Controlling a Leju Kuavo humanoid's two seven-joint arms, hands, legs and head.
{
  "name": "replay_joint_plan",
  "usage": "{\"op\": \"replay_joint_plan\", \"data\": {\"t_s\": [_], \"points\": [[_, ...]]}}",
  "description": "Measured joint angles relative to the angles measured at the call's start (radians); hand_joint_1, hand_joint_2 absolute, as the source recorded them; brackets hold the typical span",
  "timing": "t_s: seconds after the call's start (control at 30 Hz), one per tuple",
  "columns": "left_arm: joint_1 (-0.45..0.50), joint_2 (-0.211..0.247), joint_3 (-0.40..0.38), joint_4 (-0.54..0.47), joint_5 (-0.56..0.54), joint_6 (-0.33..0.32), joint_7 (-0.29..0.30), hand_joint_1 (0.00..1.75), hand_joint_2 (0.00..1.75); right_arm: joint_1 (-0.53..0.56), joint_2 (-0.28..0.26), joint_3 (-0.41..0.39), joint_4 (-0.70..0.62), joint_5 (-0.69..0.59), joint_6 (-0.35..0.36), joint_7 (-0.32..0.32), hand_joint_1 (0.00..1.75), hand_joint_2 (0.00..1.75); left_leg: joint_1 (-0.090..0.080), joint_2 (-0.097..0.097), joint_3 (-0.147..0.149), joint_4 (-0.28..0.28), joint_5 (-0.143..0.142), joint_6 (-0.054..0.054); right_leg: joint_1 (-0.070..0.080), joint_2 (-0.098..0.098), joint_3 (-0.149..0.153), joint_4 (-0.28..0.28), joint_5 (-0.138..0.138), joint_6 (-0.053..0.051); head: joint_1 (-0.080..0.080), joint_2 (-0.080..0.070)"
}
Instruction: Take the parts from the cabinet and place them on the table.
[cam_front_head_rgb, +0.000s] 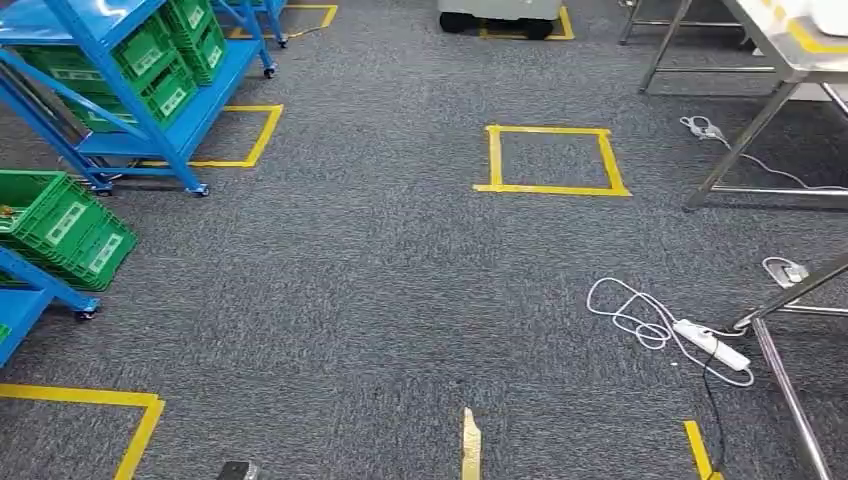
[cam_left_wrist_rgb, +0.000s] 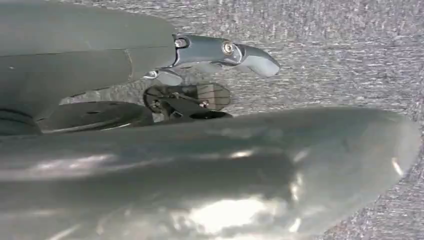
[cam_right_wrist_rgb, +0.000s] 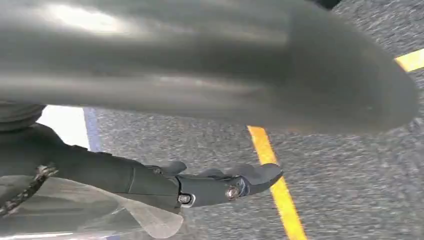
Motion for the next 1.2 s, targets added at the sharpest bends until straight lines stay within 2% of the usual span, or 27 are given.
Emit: {"op": "replay_joint_plan", "data": {"t_s": [0.03, 0.1, 0.13, 0.2, 0.3, 0.33, 0.37, 0.4, 0.47, 0.5, 0.53, 0.6, 0.63, 0.67, 0.7, 0.77, 0.8, 0.83, 0.87, 0.9, 0.97, 1.0, 1.03, 1.07, 1.13, 1.17, 1.2], "points": [[0.000, 0.001, 0.000, 0.000, 0.006, -0.020, 0.003, 0.00, 0.00, -0.001, 0.000, 0.000, 0.000, 0.004, 0.000, 0.000, 0.00, 0.00, 0.001, -0.001, -0.004, 0.001, 0.001, -0.003, 0.001, 0.005, 0.002, 0.006, -0.001, -0.012, -0.002, 0.000], [0.002, 0.003, 0.005, 0.000, 0.026, -0.048, 0.002, 0.00, 0.00, 0.002, 0.000, 0.000, 0.000, 0.008, 0.000, 0.000, 0.00, 0.00, 0.003, -0.001, -0.003, 0.001, 0.003, -0.006, 0.005, 0.005, 0.000, 0.007, -0.003, -0.020, -0.007, 0.000], [0.002, 0.003, 0.006, 0.000, 0.033, -0.051, 0.000, 0.00, 0.00, 0.003, 0.000, 0.000, 0.000, 0.010, 0.001, 0.000, 0.00, 0.00, 0.004, -0.001, -0.004, 0.005, -0.002, -0.008, -0.001, 0.005, 0.001, 0.003, 0.000, -0.026, -0.006, 0.000], [0.001, -0.001, 0.006, 0.000, 0.035, -0.051, -0.003, 0.00, 0.00, 0.002, 0.000, 0.000, 0.000, 0.011, 0.002, 0.000, 0.00, 0.00, 0.006, 0.003, -0.028, 0.055, -0.033, -0.020, -0.001, 0.006, 0.006, -0.001, -0.014, -0.039, -0.010, 0.000], [0.004, -0.006, 0.009, 0.000, 0.035, -0.006, 0.011, 0.00, 0.00, 0.004, 0.000, 0.000, 0.000, 0.021, 0.002, 0.000, 0.00, 0.00, 0.011, 0.004, -0.156, 0.306, -0.121, -0.029, 0.003, -0.005, 0.021, 0.001, -0.021, -0.048, -0.014, 0.000], [0.006, -0.006, 0.011, 0.000, 0.034, 0.002, 0.023, 0.00, 0.00, 0.006, 0.000, 0.000, 0.000, 0.023, 0.002, 0.000, 0.00, 0.00, 0.011, 0.004, -0.174, 0.335, -0.121, -0.028, 0.003, -0.008, 0.026, 0.001, -0.024, -0.050, -0.014, 0.000], [0.006, -0.001, 0.013, 0.000, 0.034, 0.006, 0.039, 0.00, 0.00, 0.005, 0.000, 0.000, 0.000, 0.027, 0.002, -0.001, 0.00, 0.00, 0.011, 0.004, -0.172, 0.321, -0.100, -0.026, 0.004, -0.007, 0.034, 0.001, -0.028, -0.050, -0.014, 0.000], [0.006, 0.006, 0.015, 0.000, 0.034, 0.009, 0.053, 0.00, 0.00, 0.004, 0.000, 0.000, 0.000, 0.030, 0.002, -0.002, 0.00, 0.00, 0.011, 0.004, -0.153, 0.267, -0.058, -0.023, 0.005, -0.005, 0.047, 0.001, -0.033, -0.049, -0.014, 0.000], [0.003, 0.013, 0.022, 0.000, 0.036, 0.010, 0.069, 0.00, 0.00, 0.002, 0.000, 0.000, 0.000, 0.037, 0.002, -0.005, 0.00, 0.00, 0.009, 0.004, -0.078, 0.089, 0.052, -0.009, 0.006, -0.002, 0.067, 0.000, -0.044, -0.045, -0.014, 0.000], [0.003, 0.019, 0.024, 0.000, 0.037, 0.012, 0.073, 0.00, 0.00, 0.004, 0.000, 0.000, 0.000, 0.039, 0.002, -0.005, 0.00, 0.00, 0.004, 0.004, -0.060, 0.065, 0.044, -0.003, 0.006, -0.003, 0.056, -0.003, -0.049, -0.040, -0.013, 0.000], [0.002, 0.021, 0.026, 0.000, 0.038, 0.012, 0.075, 0.00, 0.00, 0.001, 0.000, 0.000, 0.001, 0.042, 0.002, -0.005, 0.00, 0.00, 0.000, 0.004, -0.057, 0.048, 0.047, 0.000, 0.009, -0.002, 0.063, 0.000, -0.054, -0.033, -0.014, 0.000], [0.001, 0.026, 0.030, 0.000, 0.046, 0.025, 0.074, 0.00, 0.00, 0.000, 0.000, 0.000, 0.001, 0.042, 0.002, -0.005, 0.00, 0.00, -0.004, 0.005, -0.056, 0.035, 0.029, 0.012, 0.006, -0.007, 0.060, -0.003, -0.052, -0.024, -0.015, 0.000], [0.002, 0.026, 0.031, 0.000, 0.049, 0.036, 0.072, 0.00, 0.00, -0.001, 0.000, 0.000, 0.001, 0.042, 0.003, -0.005, 0.00, 0.00, -0.004, 0.005, -0.056, 0.028, 0.027, 0.014, 0.006, -0.009, 0.061, -0.008, -0.051, -0.019, -0.015, 0.000], [0.002, 0.016, 0.034, 0.000, 0.057, 0.062, 0.068, 0.00, 0.00, -0.003, 0.000, 0.000, 0.001, 0.045, 0.005, -0.005, 0.00, 0.00, 0.008, 0.006, -0.043, 0.003, 0.032, 0.016, 0.007, -0.010, 0.056, -0.006, -0.064, -0.013, -0.015, 0.000], [0.001, 0.009, 0.037, 0.000, 0.057, 0.076, 0.066, 0.00, 0.00, -0.002, -0.002, 0.000, 0.001, 0.046, 0.008, -0.005, 0.00, 0.00, 0.006, 0.006, -0.036, -0.003, 0.033, 0.017, 0.007, -0.007, 0.051, 0.013, -0.076, -0.011, -0.012, 0.000], [-0.004, -0.003, 0.040, 0.000, 0.057, 0.103, 0.066, 0.00, 0.00, -0.004, -0.003, 0.000, 0.001, 0.052, 0.015, -0.005, 0.00, 0.00, 0.006, 0.006, -0.033, -0.003, 0.029, 0.024, 0.007, -0.004, -0.020, 0.145, -0.134, -0.006, -0.009, 0.000], [-0.006, -0.009, 0.045, 0.000, 0.057, 0.114, 0.070, 0.00, 0.00, -0.003, -0.005, 0.000, 0.001, 0.057, 0.015, -0.005, 0.00, 0.00, 0.006, 0.006, -0.032, -0.003, 0.026, 0.026, 0.006, -0.003, -0.080, 0.246, -0.167, -0.002, -0.010, 0.000], [-0.008, -0.011, 0.049, 0.000, 0.057, 0.121, 0.075, 0.00, 0.00, -0.003, -0.005, 0.000, 0.001, 0.060, 0.015, -0.005, 0.00, 0.00, 0.005, 0.006, -0.031, -0.003, 0.024, 0.027, 0.006, -0.004, -0.119, 0.301, -0.173, 0.002, -0.010, 0.000], [-0.008, -0.012, 0.052, 0.000, 0.058, 0.125, 0.076, 0.00, 0.00, 0.000, -0.006, 0.000, 0.001, 0.063, 0.015, -0.005, 0.00, 0.00, 0.006, 0.006, -0.028, -0.003, 0.022, 0.026, 0.005, -0.004, -0.132, 0.303, -0.152, 0.004, -0.008, 0.000], [-0.008, -0.014, 0.053, 0.000, 0.060, 0.127, 0.078, 0.00, 0.00, 0.001, -0.007, 0.000, 0.001, 0.063, 0.015, -0.005, 0.00, 0.00, 0.006, 0.005, -0.024, -0.003, 0.019, 0.025, 0.003, -0.004, -0.122, 0.261, -0.109, 0.004, -0.009, 0.000], [-0.007, -0.015, 0.055, 0.000, 0.063, 0.127, 0.079, 0.00, 0.00, -0.001, -0.010, 0.000, 0.001, 0.063, 0.015, -0.005, 0.00, 0.00, 0.007, 0.004, -0.013, 0.000, 0.012, 0.018, -0.001, -0.004, -0.050, 0.090, -0.003, 0.004, -0.009, 0.000], [-0.008, -0.015, 0.055, 0.000, 0.063, 0.128, 0.080, 0.00, 0.00, -0.003, -0.010, 0.000, 0.001, 0.063, 0.015, -0.005, 0.00, 0.00, 0.006, 0.004, -0.010, 0.003, 0.006, 0.012, -0.002, -0.004, -0.018, 0.028, 0.000, 0.004, -0.009, 0.000], [-0.011, -0.015, 0.056, 0.000, 0.063, 0.128, 0.080, 0.00, 0.00, -0.004, -0.010, 0.000, 0.001, 0.064, 0.016, -0.005, 0.00, 0.00, -0.001, 0.004, -0.015, 0.012, 0.001, 0.006, 0.001, -0.002, -0.006, 0.007, -0.003, -0.001, -0.008, 0.000], [-0.011, -0.016, 0.056, 0.000, 0.063, 0.128, 0.082, 0.00, 0.00, -0.005, -0.010, 0.000, 0.001, 0.064, 0.016, -0.005, 0.00, 0.00, 0.000, 0.005, -0.016, 0.009, 0.004, 0.002, 0.002, 0.002, -0.008, 0.013, -0.002, -0.011, -0.012, 0.000], [-0.010, -0.016, 0.056, 0.000, 0.063, 0.132, 0.085, 0.00, 0.00, -0.001, -0.011, 0.000, 0.001, 0.065, 0.016, -0.005, 0.00, 0.00, 0.002, 0.005, -0.015, 0.007, 0.006, -0.002, 0.005, 0.002, -0.008, 0.013, -0.002, -0.019, -0.013, 0.000], [-0.011, -0.016, 0.056, 0.000, 0.063, 0.136, 0.087, 0.00, 0.00, 0.000, -0.011, 0.000, 0.001, 0.066, 0.016, -0.005, 0.00, 0.00, 0.003, 0.004, -0.016, 0.013, -0.001, -0.007, -0.001, 0.000, -0.005, 0.006, 0.003, -0.028, -0.011, 0.000], [-0.011, -0.017, 0.056, 0.000, 0.063, 0.141, 0.089, 0.00, 0.00, -0.001, -0.011, 0.000, 0.001, 0.069, 0.016, -0.005, 0.00, 0.00, 0.005, 0.005, -0.018, 0.024, -0.014, -0.014, -0.002, 0.000, -0.004, 0.005, 0.004, -0.030, -0.014, 0.000]]}}
